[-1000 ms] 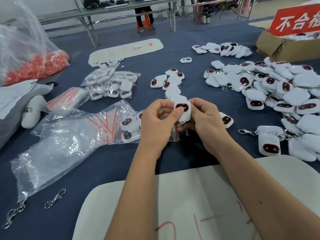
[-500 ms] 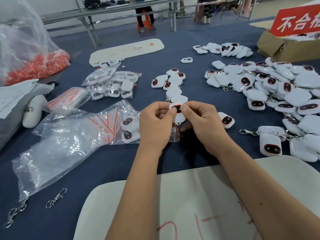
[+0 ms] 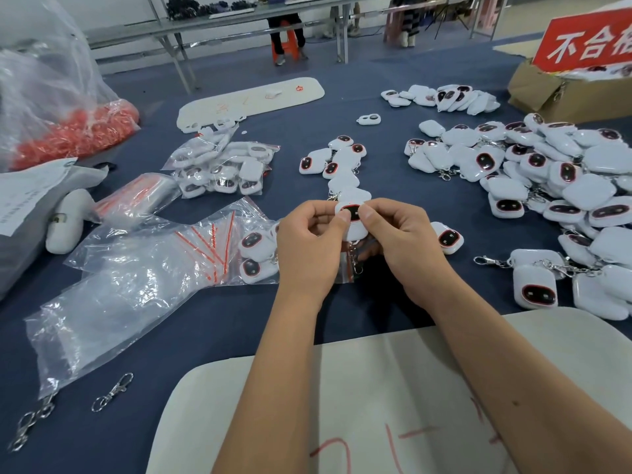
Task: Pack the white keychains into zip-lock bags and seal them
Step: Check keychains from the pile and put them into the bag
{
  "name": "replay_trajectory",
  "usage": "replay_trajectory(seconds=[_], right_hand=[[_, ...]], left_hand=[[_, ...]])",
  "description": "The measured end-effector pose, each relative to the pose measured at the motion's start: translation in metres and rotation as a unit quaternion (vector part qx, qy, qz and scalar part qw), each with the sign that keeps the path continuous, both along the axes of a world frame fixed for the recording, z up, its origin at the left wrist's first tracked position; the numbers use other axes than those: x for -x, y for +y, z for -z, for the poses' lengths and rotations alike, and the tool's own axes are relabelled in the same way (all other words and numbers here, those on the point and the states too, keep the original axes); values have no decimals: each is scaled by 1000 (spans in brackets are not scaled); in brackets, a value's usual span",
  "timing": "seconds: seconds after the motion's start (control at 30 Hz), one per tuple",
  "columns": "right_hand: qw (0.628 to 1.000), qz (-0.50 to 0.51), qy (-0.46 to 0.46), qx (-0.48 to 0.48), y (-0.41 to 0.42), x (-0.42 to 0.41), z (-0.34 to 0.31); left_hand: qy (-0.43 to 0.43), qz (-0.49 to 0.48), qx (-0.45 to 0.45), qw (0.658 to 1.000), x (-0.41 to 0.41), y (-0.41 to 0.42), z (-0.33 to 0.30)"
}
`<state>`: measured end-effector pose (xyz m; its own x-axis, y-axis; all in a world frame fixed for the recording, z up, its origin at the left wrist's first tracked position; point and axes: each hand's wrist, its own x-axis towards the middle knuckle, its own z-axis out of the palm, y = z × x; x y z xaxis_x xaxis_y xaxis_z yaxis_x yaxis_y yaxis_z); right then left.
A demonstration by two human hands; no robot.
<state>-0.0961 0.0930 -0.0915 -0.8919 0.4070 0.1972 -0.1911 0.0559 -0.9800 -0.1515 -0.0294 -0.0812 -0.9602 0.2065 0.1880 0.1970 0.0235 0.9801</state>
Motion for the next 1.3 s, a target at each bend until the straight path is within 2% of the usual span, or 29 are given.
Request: replay_trajectory(seconds=[0.23,0.93,1.1,1.2,1.3], right_hand=[[999,10,-9,45,3,0,-1],[999,-8,-29,35,6,0,-1],[998,-52,-16,20,5,-1,2],[999,-35,-12,-11,4,-1,4],[1000,-17,-15,2,5,-1,3]], left_hand=[[-1,20,-21,1000,0,-1,3],[22,33,2,999,-1,-2,2],[28,-23,-2,999,2,-2,3],[37,-24,4,999,1,-1,4],[44,-48,11,998,0,1,3]])
